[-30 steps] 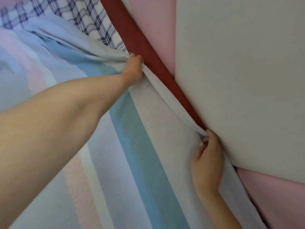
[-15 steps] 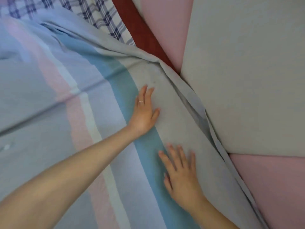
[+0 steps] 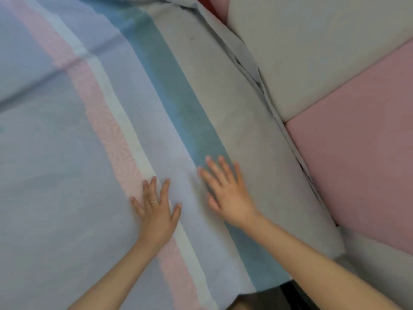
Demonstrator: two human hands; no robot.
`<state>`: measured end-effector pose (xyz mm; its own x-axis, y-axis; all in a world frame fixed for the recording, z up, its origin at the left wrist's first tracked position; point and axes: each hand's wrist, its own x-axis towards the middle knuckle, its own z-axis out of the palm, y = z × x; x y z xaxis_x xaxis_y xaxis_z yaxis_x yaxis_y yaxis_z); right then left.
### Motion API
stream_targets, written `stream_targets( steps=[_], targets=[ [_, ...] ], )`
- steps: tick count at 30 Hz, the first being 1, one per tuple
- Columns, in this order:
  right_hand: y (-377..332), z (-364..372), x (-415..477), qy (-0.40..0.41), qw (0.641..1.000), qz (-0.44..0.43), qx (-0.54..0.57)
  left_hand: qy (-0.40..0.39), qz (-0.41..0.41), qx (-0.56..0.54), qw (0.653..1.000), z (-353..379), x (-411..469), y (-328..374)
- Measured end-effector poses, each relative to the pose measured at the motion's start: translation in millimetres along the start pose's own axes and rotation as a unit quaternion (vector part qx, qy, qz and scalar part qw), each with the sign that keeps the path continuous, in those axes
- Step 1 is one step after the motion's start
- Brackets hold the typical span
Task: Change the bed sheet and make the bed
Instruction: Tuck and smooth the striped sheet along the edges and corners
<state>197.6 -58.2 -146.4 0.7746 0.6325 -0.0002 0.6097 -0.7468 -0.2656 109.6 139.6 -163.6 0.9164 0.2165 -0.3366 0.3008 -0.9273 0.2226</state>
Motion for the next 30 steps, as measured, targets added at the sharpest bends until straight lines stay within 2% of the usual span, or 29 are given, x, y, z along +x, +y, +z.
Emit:
stream_targets(
  steps=[2,3,4,5,6,7,9,10,12,14,16,17,18,19,21,23,25,28,30],
  targets=[
    [-4.9,20.6,-67.6,-0.081,0.987,-0.131,-0.042,-0.025,-0.034,-0.006,0.999,10.0,-14.1,4.8],
    [11.6,24.5,-93.3,-0.105,0.978,-0.173,-0.055,-0.034,-0.051,-0.013,0.998,14.4,-15.8,9.0],
    [32.6,27.1,-119.5,-0.109,0.976,-0.172,-0.074,-0.039,-0.06,-0.017,0.997,18.7,-19.2,12.9],
    [57.4,22.9,-138.2,-0.107,0.981,-0.131,-0.098,-0.047,-0.066,-0.019,0.997,23.1,-20.5,15.9],
    [81.5,14.3,-154.6,-0.114,0.987,-0.036,-0.107,-0.051,-0.073,-0.021,0.996,26.4,-21.8,17.1],
    [100.8,2.5,-173.4,-0.115,0.984,0.102,-0.089,-0.049,-0.076,-0.021,0.996,30.2,-25.4,19.6],
    [119.1,-17.3,-196.1,-0.084,0.94,0.332,0.004,-0.044,-0.076,-0.026,0.996,32.5,-29.1,24.7],
    [115.3,-21.4,-199.2,-0.069,0.917,0.389,0.055,-0.042,-0.078,-0.028,0.996,33.2,-29.4,25.9],
    [90.0,-19.6,-208.5,-0.042,0.914,0.402,0.043,-0.038,-0.076,-0.033,0.996,35.3,-35.2,31.5],
    [61.2,-15.6,-208.3,-0.04,0.947,0.32,0.009,-0.041,-0.002,-0.014,0.999,40.1,-47.3,42.4],
    [41.7,-6.4,-218.7,-0.071,0.981,0.181,-0.003,-0.073,0.181,0.025,0.98,52.0,-69.1,55.0],
    [39.9,-2.2,-227.4,-0.091,0.985,0.146,-0.013,-0.099,0.286,0.059,0.951,61.1,-82.0,60.5],
    [43.9,0.3,-239.4,-0.11,0.98,0.163,-0.017,-0.115,0.373,0.087,0.917,70.5,-97.1,66.1],
    [50.9,1.8,-246.7,-0.121,0.97,0.213,-0.009,-0.136,0.425,0.098,0.889,76.7,-106.2,69.5],
    [61.6,-1.2,-265.1,-0.125,0.931,0.339,0.054,-0.172,0.465,0.079,0.865,82.5,-120.4,79.5],
    [70.4,-8.6,-270.2,-0.082,0.897,0.414,0.131,-0.182,0.476,0.052,0.859,79.7,-121.6,91.8],
    [78.4,-16.7,-262.3,-0.024,0.886,0.437,0.154,-0.167,0.472,0.025,0.865,73.2,-111.6,101.7],
    [100.3,-35.3,-236.2,0.034,0.875,0.441,0.196,-0.138,0.39,-0.016,0.91,57.5,-78.8,126.6],
    [112.1,-42.2,-209.4,0.032,0.856,0.453,0.249,-0.12,0.318,-0.041,0.94,46.4,-52.2,142.4]
  ],
)
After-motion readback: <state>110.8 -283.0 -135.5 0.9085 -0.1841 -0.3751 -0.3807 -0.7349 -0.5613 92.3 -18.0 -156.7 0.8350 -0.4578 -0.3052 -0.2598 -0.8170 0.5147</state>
